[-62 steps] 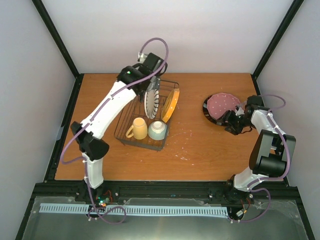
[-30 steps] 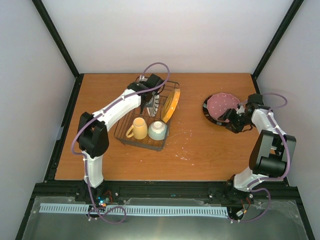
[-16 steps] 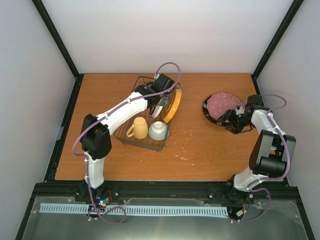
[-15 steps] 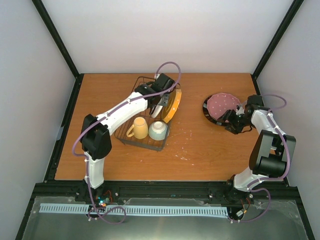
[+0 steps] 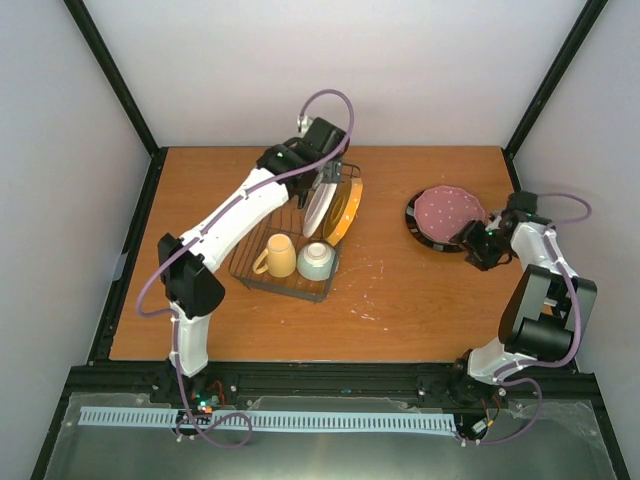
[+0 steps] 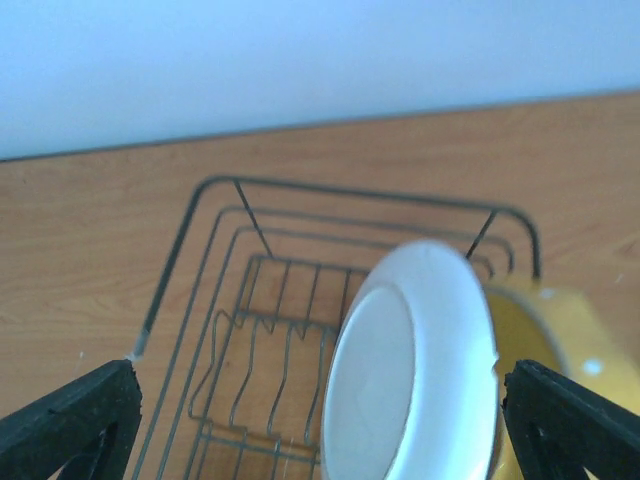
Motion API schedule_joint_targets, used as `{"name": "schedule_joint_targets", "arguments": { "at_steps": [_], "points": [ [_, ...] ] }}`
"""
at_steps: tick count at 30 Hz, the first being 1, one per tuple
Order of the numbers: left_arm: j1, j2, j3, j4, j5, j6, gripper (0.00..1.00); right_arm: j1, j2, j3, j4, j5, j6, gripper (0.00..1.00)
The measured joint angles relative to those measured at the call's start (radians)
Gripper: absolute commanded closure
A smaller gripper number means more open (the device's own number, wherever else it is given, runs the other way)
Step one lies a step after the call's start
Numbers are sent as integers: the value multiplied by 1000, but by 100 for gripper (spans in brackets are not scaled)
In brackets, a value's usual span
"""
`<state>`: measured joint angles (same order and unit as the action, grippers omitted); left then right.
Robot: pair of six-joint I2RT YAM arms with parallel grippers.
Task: Load the mixed dishes into the dish rack
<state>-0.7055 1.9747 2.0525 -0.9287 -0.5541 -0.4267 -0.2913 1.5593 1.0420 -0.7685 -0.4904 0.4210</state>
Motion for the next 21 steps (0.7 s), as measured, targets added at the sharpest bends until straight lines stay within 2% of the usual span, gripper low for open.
{"name": "schedule_joint_targets", "arguments": {
  "at_steps": [4,9,11,18,21],
  "points": [
    [24,-19,84,-7,2,-31,0,-113,-27,0,3,5,18,34],
    [91,-106,41,10,37,-61,0,-210,8,0,17,-58,23,39],
    [117,-146,7,16,42,-62,0,-213,43,0,35,-96,30,41],
    [136,-206,-98,38,52,-75,0,-212,152,32,68,-198,38,59],
    [136,-212,-145,47,63,-77,0,-212,179,71,78,-220,43,59]
  ]
}}
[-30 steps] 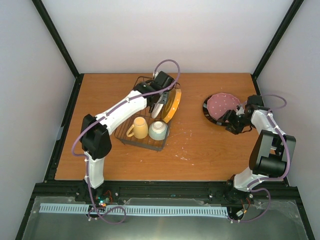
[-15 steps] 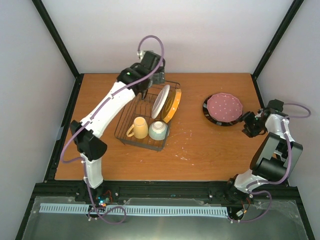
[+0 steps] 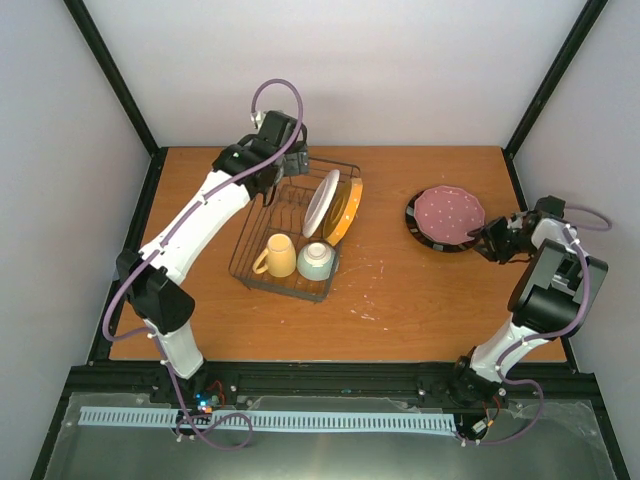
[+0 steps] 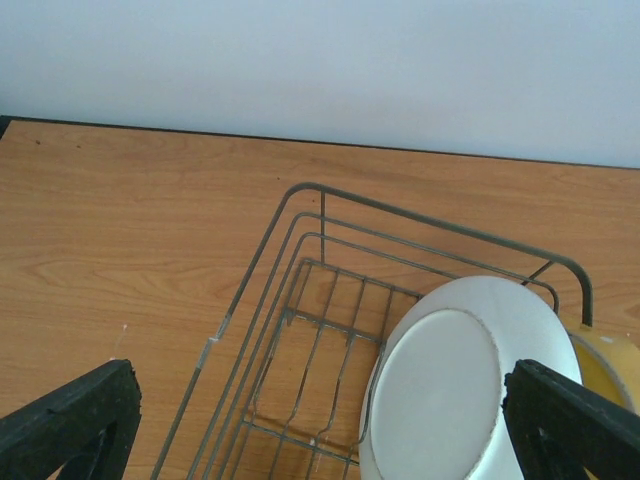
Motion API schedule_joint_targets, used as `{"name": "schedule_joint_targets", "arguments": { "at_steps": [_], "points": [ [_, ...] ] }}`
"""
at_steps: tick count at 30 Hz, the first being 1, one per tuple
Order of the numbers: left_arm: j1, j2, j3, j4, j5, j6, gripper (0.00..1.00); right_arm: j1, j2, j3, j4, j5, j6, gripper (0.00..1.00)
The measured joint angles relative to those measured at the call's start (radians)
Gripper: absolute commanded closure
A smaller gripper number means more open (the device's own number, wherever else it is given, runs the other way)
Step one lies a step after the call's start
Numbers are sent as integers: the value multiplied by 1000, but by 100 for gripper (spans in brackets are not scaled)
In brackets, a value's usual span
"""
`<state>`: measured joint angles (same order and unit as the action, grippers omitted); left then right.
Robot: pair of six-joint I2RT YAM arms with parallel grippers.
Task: Load the mixed dishes into the dish rack
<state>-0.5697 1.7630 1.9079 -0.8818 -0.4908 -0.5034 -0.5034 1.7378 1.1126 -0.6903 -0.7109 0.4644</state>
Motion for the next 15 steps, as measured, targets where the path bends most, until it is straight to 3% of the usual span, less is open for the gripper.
{"name": "schedule_joint_targets", "arguments": {
  "at_steps": [15],
  "points": [
    [8,-1,-63,65,21,13,0,0,79,96,-2,1,3,58]
  ]
}}
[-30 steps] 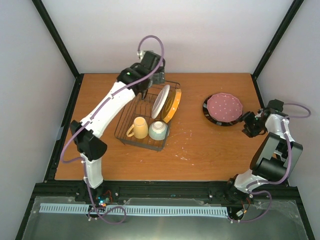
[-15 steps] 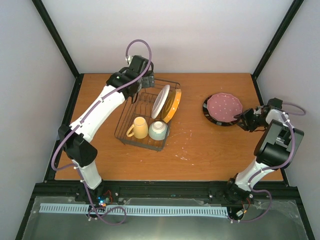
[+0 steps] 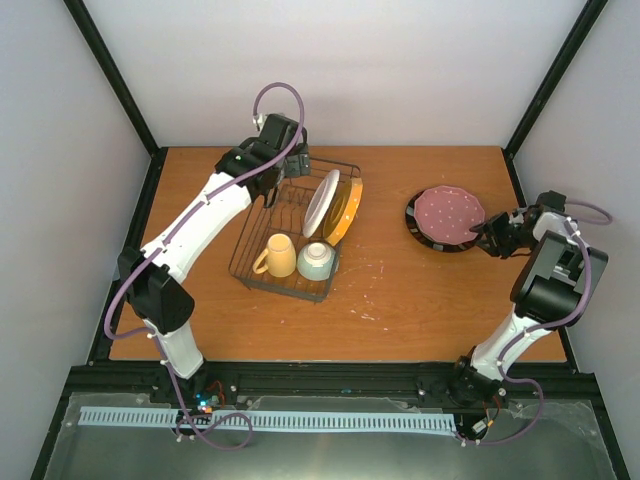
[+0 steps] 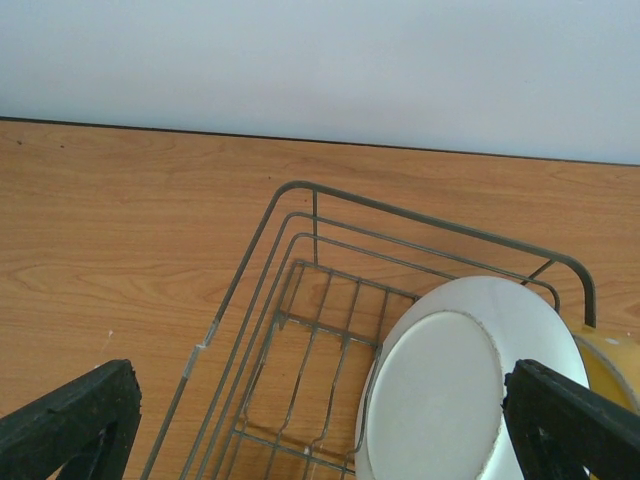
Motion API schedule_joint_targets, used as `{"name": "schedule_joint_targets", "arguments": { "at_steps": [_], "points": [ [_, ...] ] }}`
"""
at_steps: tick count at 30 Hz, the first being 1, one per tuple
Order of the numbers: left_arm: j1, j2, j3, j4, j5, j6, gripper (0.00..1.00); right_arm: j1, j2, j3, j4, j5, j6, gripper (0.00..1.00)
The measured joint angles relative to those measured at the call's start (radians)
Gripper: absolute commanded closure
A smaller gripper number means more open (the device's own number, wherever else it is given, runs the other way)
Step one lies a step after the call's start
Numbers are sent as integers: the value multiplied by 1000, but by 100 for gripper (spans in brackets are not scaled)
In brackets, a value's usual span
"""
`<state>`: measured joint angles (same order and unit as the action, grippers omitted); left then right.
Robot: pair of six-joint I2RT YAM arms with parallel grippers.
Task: Load the mixed dishes into the dish rack
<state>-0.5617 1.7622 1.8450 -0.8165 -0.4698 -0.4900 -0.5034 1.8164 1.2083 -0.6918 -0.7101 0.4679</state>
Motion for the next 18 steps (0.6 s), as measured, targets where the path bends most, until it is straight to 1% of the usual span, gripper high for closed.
{"name": "schedule_joint_targets", "arguments": {
  "at_steps": [8,18],
  "points": [
    [9,0,-7,28,8,16,0,2,27,9,6,11,2,57],
    [15,0,-21,40,9,33,0,47,84,21,43,20,23,59]
  ]
}}
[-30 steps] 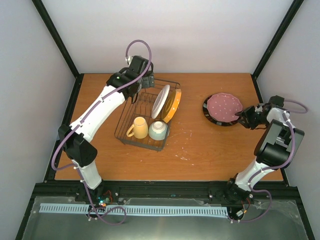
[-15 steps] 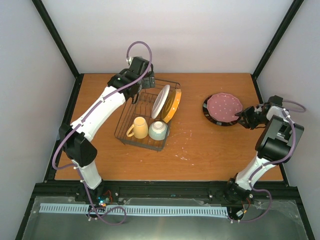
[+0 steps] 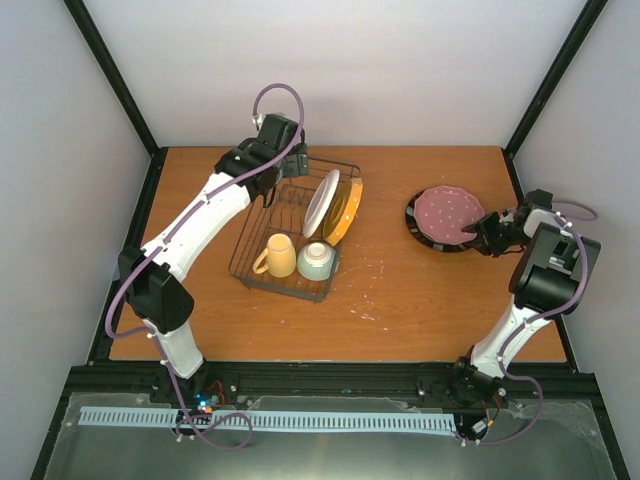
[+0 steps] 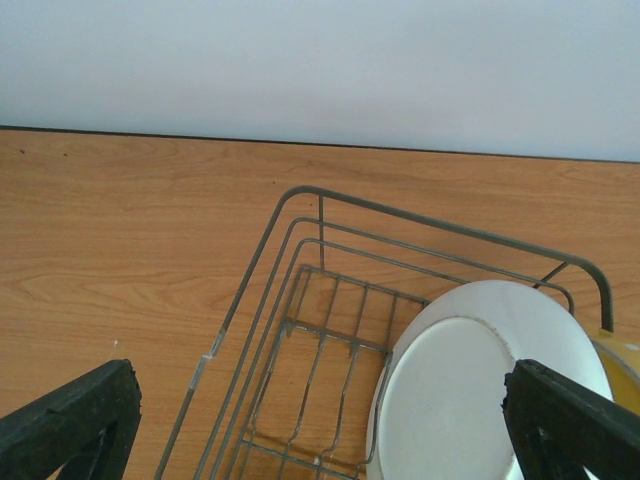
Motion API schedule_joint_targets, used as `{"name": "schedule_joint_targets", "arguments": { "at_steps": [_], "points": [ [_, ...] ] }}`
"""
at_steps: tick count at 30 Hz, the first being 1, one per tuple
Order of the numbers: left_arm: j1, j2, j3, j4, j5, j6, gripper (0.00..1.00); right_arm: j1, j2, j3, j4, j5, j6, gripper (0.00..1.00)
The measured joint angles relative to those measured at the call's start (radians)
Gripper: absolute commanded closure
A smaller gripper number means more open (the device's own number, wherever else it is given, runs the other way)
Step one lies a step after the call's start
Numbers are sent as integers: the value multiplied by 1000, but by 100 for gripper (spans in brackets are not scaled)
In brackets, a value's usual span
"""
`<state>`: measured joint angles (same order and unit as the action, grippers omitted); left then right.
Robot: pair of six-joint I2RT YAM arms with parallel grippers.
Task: Load the mixed dishes into the dish rack
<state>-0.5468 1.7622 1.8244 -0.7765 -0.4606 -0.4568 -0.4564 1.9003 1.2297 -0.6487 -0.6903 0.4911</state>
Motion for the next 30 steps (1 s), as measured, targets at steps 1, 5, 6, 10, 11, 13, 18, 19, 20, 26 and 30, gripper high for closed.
{"name": "schedule_joint_targets", "arguments": {
  "at_steps": [1,5,6,10,11,13,18,19,20,26,30],
  "points": [
    [1,0,-3,0,0,2,0,6,2,0,5,0,3,59],
    [6,0,-18,1,0,5,0,23,20,4,16,3,11,60],
    [8,0,-21,1,0,6,0,26,29,8,17,2,13,60],
    [13,0,-25,3,0,14,0,41,55,31,24,2,19,66],
    [13,0,-25,4,0,18,0,45,62,35,25,2,21,70],
    [14,0,-29,7,0,23,0,52,77,41,31,4,26,78],
    [15,0,-36,14,-1,31,0,61,107,45,40,-1,41,97],
    [15,0,-37,14,0,31,0,60,108,48,47,0,55,97],
    [16,0,-38,16,0,31,0,58,110,51,53,-2,50,97],
    [20,0,-39,23,22,35,1,63,107,47,55,-3,44,97],
    [21,0,-39,56,105,42,6,64,77,29,34,-1,42,97]
  ]
}}
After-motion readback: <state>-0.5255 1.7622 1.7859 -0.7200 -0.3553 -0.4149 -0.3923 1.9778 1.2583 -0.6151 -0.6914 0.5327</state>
